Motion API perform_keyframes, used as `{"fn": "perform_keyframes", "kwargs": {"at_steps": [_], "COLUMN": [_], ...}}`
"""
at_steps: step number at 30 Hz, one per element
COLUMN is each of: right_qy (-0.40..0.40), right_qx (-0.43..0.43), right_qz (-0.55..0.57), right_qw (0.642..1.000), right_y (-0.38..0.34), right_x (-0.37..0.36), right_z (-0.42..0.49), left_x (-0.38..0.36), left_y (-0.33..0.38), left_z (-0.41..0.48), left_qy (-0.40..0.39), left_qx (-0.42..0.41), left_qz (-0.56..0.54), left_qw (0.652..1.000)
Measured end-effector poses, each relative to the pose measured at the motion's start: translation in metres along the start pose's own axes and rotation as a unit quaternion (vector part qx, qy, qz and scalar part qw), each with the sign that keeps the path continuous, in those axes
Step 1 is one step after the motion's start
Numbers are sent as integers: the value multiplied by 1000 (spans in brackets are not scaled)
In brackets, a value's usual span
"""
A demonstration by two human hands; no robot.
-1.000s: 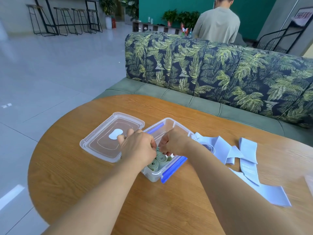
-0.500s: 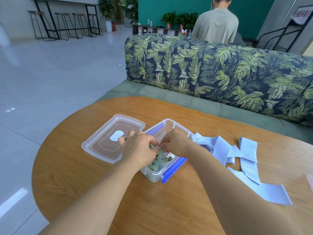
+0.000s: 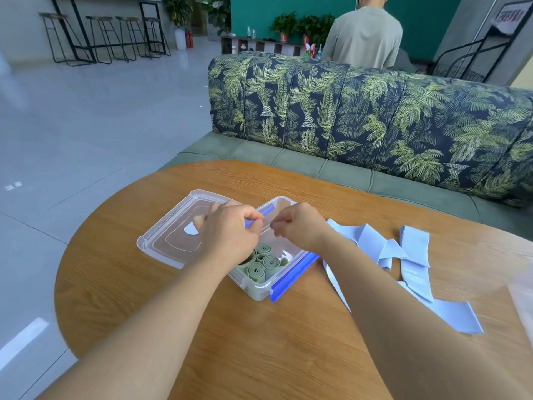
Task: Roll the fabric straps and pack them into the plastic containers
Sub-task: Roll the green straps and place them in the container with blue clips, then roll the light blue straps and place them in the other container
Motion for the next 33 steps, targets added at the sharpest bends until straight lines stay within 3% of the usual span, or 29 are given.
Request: {"fn": "perform_keyframes", "kwargs": {"at_steps": [10, 14, 19, 24, 28, 33], "right_qy": [105, 123, 129, 139, 136, 137], "right_qx": [1, -40, -107, -154, -194, -221], "right_qz": [53, 63, 97, 106, 91, 104], "right_qw": [993, 990, 981, 973, 967, 960], "right_y": [27, 68, 125, 164, 190, 203], "right_x": [34, 36, 25, 19, 14, 12], "right_z": [-85, -139, -204, -252, -271, -273], "left_x": [-5, -38, -97, -128, -138, -136], "left_y": [48, 67, 89, 114, 120, 118], "left_z": [-39, -71, -108, -124, -129, -126], "left_qy": [6, -70, -252, -332, -339, -336], "left_qx": [-67, -90, -90, -77, -82, -92], "left_qz": [-19, -37, -52, -31, 71, 102], "left_qw": [998, 993, 962, 940, 935, 932]}}
Point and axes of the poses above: each hand's wrist, its own z-axis towards the middle knuckle, its own x-axis out of the back of the hand, y = z × x, the point moved 2 cm from there along z, towards the middle knuckle, and after that the axes turned 13 degrees about -y, right-handed, at the moved point
